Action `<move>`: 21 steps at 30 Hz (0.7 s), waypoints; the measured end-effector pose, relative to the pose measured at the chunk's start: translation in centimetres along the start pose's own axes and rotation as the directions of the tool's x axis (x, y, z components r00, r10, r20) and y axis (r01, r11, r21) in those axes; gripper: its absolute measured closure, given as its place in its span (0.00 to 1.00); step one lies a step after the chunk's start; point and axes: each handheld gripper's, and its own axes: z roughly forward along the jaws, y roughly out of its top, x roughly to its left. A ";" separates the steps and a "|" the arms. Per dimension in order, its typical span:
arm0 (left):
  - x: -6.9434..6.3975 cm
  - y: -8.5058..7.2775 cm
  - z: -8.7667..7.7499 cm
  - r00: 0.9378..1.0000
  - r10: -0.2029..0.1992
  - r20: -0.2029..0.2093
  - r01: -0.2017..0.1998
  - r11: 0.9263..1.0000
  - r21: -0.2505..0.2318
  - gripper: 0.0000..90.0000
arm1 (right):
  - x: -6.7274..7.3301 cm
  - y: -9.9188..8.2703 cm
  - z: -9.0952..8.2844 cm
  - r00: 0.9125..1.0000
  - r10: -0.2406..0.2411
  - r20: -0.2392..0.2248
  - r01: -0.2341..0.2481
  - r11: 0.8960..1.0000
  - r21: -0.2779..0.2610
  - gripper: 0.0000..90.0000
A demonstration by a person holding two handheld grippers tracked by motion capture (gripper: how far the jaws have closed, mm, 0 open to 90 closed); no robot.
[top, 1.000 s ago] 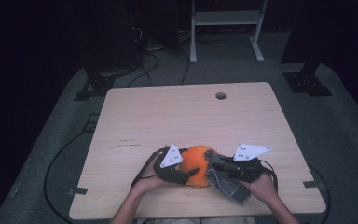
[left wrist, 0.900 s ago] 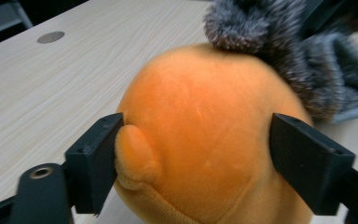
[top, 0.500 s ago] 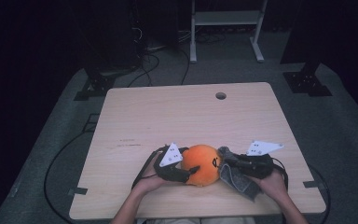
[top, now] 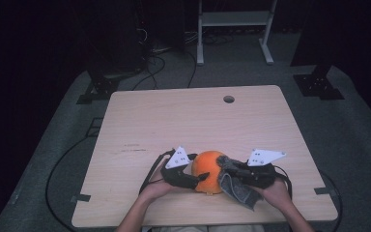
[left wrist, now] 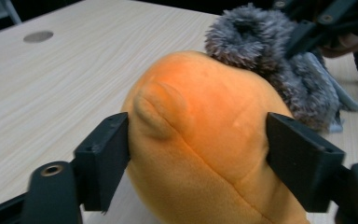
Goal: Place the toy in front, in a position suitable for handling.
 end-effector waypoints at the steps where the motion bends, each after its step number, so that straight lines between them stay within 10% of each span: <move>1: 0.0 0.0 0.0 1.000 0.000 0.000 0.000 1.000 0.000 0.30 | 0.0 0.0 0.0 1.000 0.000 0.000 0.000 1.000 0.000 0.84; 8: -1.1 0.4 0.4 0.998 0.068 -0.012 -0.068 0.998 -0.002 0.34 | -1.0 0.0 -1.7 0.998 0.060 -0.018 -0.060 0.998 -0.034 0.84; 12: -1.9 0.7 0.4 0.992 0.125 -0.019 -0.125 0.992 0.008 0.34 | 1.2 2.4 -0.4 0.999 -0.036 -0.033 0.034 0.998 -0.052 0.84; 21: -1.2 0.2 0.0 0.996 0.085 0.022 -0.084 0.996 -0.014 0.35 | -0.3 0.9 -0.8 1.000 -0.012 -0.001 0.012 1.000 0.004 0.84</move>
